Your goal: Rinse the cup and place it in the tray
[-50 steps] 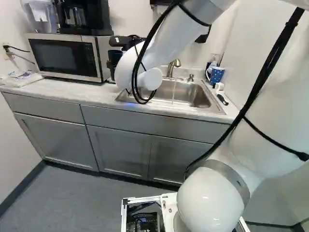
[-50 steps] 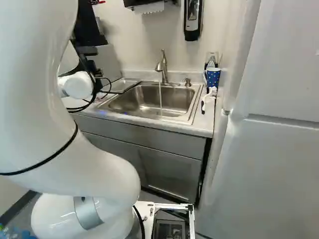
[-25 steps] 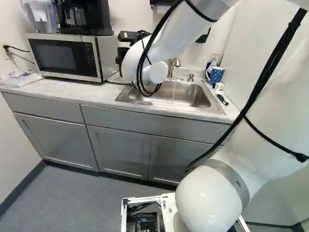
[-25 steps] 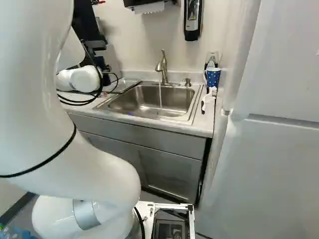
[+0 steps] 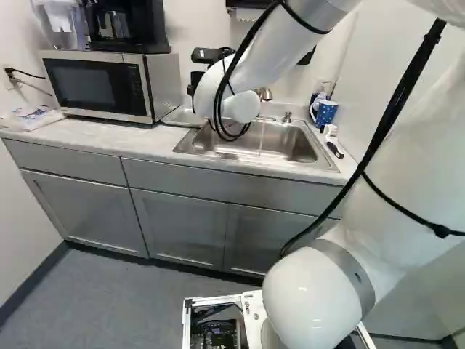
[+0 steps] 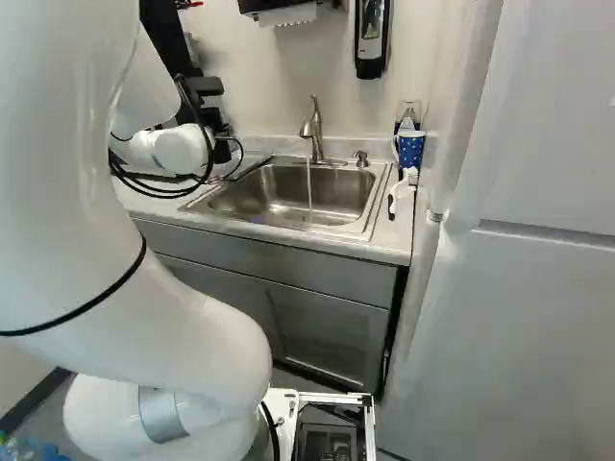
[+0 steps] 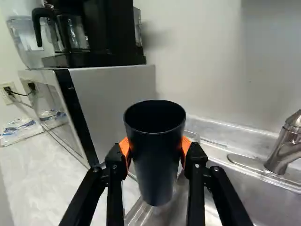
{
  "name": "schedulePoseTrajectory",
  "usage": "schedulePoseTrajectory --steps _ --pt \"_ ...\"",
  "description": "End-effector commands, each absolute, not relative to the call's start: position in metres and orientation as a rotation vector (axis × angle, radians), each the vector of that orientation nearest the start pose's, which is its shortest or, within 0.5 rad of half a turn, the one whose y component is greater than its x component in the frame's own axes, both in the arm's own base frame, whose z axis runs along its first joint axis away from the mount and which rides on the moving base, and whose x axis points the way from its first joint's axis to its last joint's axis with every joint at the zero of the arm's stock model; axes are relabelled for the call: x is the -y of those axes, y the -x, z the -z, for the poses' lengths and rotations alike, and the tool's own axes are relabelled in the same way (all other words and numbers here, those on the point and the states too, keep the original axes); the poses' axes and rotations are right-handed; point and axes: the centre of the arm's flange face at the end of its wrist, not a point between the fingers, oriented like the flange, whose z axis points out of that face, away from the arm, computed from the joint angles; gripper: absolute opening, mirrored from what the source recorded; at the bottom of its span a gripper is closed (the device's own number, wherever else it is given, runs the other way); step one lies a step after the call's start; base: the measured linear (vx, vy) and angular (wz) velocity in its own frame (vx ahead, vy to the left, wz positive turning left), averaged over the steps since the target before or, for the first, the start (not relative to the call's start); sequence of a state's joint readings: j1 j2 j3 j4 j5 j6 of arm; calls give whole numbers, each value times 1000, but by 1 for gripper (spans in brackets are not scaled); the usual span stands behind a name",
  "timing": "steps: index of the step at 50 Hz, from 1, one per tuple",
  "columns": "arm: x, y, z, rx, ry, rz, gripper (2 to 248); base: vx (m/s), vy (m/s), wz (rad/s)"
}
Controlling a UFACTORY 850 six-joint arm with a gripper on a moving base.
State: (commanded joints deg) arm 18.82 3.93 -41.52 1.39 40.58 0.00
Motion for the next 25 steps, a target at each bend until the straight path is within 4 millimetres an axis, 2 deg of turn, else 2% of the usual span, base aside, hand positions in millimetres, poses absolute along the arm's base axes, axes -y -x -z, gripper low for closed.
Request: schedulePoseTrajectory --steps 13,25 --pt "-133 -458 -543 277 2174 1973 123 0 0 0" --pt "-116 -459 -535 241 2208 1978 123 0 0 0"
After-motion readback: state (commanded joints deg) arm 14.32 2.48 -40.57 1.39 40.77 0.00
